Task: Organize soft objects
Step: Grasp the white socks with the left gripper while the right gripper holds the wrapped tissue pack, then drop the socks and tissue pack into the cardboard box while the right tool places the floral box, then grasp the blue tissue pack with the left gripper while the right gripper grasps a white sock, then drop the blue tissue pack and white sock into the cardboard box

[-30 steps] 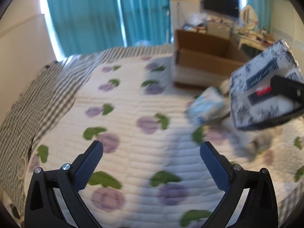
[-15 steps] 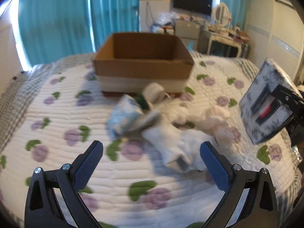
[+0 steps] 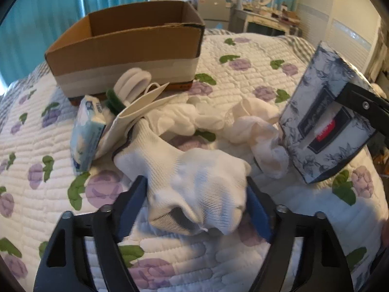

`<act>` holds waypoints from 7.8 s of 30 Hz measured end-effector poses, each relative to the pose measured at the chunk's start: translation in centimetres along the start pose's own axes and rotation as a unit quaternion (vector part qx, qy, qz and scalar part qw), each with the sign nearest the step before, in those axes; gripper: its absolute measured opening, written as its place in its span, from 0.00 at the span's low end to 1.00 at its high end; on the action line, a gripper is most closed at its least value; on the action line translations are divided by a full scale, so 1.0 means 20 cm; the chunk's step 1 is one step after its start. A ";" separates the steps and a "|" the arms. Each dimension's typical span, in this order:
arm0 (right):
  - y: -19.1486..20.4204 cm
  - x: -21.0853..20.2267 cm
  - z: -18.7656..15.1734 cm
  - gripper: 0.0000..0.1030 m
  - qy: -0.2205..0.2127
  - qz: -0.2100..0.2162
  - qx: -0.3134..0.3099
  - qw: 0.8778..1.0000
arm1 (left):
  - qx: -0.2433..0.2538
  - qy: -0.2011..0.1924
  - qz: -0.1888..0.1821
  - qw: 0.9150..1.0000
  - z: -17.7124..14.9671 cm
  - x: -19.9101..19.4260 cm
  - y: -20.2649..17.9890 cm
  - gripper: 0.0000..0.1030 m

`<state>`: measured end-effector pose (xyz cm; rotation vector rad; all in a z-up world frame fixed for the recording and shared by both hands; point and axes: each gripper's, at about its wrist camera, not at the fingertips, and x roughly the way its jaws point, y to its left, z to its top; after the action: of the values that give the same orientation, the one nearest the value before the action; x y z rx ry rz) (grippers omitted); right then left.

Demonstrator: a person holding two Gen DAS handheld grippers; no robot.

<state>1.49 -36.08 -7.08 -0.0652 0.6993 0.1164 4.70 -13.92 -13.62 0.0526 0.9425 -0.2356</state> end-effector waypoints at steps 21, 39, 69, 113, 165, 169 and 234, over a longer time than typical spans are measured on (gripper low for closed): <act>0.28 -0.52 0.15 0.44 -0.081 0.008 -0.039 0.996 | 0.006 -0.116 -0.024 0.993 0.02 -0.72 0.12 0.33; 0.56 -0.27 0.93 0.44 -0.163 0.079 -0.066 0.981 | 0.032 -0.215 0.020 0.976 0.79 -0.67 0.47 0.33; 0.38 0.26 1.03 0.86 -0.086 0.003 -0.036 0.996 | 0.021 -0.216 0.086 0.972 0.80 -0.60 0.63 0.83; 0.36 0.44 1.07 0.86 -0.018 0.068 -0.036 0.997 | 0.013 -0.148 0.073 0.986 0.56 -0.35 0.60 0.83; 0.30 0.46 0.21 0.18 0.086 0.057 -0.049 0.993 | -0.013 -0.060 0.023 0.998 0.15 0.12 0.63 0.74; 0.31 0.51 0.16 0.18 0.104 0.055 -0.054 0.992 | -0.023 -0.053 -0.007 0.998 0.14 0.14 0.65 0.58; 0.58 0.75 1.17 0.19 -0.002 0.157 -0.042 0.987 | 0.042 -0.151 0.042 0.987 0.98 0.04 0.69 0.32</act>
<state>26.39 -20.88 0.82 -0.0352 0.6958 0.4486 23.75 -3.57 -3.61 0.1311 0.6271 -0.1989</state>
